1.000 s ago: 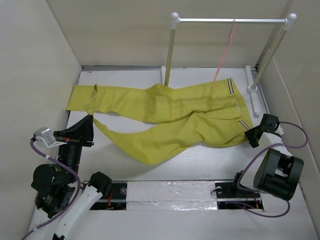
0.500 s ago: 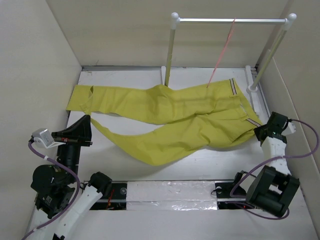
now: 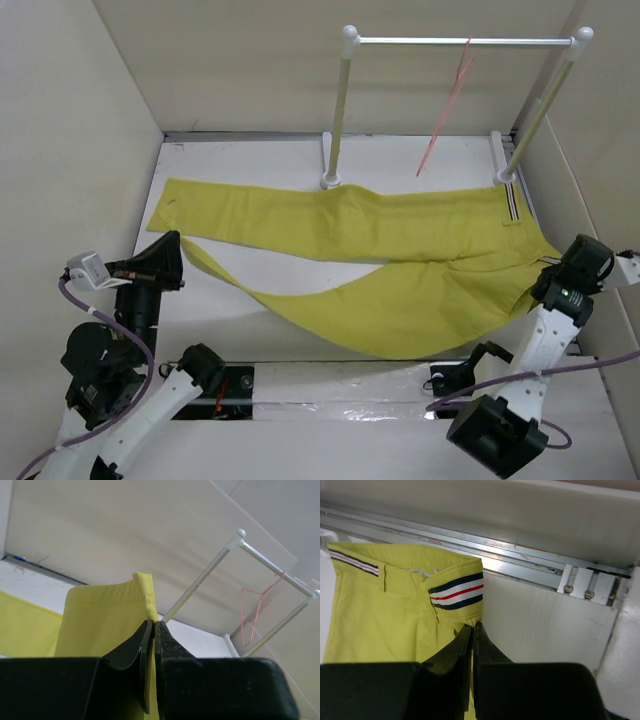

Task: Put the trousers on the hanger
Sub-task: Fold the trousers at the center of the board.

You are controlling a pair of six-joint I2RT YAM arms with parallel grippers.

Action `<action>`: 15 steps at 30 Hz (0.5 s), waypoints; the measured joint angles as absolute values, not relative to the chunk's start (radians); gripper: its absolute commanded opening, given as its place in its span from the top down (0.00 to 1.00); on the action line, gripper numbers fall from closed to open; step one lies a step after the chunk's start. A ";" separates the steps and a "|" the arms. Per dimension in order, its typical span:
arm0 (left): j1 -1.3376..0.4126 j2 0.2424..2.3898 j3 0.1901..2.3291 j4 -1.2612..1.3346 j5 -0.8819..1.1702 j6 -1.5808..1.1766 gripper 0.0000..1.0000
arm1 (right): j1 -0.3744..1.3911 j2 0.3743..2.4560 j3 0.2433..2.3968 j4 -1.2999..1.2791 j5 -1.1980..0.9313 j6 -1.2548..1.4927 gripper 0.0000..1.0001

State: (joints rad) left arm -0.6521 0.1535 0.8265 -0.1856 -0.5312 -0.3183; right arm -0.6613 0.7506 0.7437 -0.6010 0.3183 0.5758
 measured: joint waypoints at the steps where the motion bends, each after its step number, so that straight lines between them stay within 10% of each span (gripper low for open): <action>1: -0.673 0.155 0.828 -0.194 -0.561 -0.315 1.00 | -0.655 0.724 0.744 -0.632 0.324 0.568 1.00; 15: -0.950 0.172 0.884 -0.310 -1.153 -0.270 1.00 | -0.531 0.860 0.907 -0.644 0.394 0.494 1.00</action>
